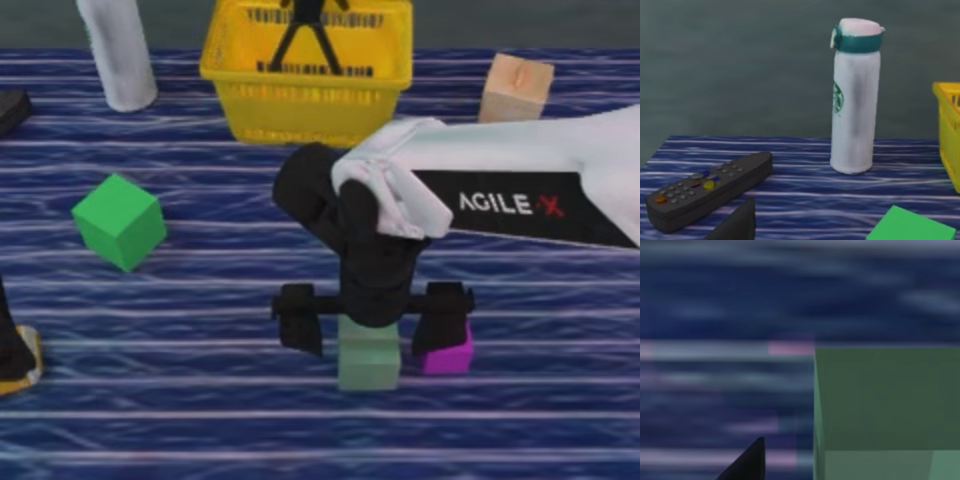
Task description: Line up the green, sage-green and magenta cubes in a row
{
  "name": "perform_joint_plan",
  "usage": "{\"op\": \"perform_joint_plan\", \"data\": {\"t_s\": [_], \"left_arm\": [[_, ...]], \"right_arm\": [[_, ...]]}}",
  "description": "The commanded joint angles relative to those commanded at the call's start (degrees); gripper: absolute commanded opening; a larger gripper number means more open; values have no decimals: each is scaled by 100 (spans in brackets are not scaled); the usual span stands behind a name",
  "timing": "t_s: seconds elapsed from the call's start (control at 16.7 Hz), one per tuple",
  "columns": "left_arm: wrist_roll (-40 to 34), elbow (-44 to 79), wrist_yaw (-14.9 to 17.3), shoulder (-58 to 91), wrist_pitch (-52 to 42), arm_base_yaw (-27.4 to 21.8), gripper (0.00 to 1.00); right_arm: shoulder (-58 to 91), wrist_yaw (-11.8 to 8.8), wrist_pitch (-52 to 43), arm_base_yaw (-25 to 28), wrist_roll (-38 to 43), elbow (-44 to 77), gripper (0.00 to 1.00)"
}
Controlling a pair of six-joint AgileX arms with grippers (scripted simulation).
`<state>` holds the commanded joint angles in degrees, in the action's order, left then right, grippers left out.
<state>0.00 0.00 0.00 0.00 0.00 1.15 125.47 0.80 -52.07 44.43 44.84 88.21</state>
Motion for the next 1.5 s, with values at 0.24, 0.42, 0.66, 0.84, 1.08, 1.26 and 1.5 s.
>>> {"op": "perform_joint_plan", "data": {"t_s": [0.24,0.42,0.66,0.84,1.08,1.26,1.5], "left_arm": [[0,0,0,0,0,0,100],[0,0,0,0,0,0,100],[0,0,0,0,0,0,100],[0,0,0,0,0,0,100],[-1,1,0,1,-1,0,100],[90,345,9,350,-236,-37,100],[394,1598,13,1650,-1029,-132,100]], "right_arm": [[-4,0,-1,-11,0,1,100],[-71,1,-240,14,2,184,100],[-335,-3,-1082,41,8,698,100],[-476,-4,-1377,50,-3,905,100],[-455,-4,-1362,18,-2,892,100],[-794,129,-1172,-119,-192,631,100],[-2060,464,-551,-598,-765,-290,100]]}}
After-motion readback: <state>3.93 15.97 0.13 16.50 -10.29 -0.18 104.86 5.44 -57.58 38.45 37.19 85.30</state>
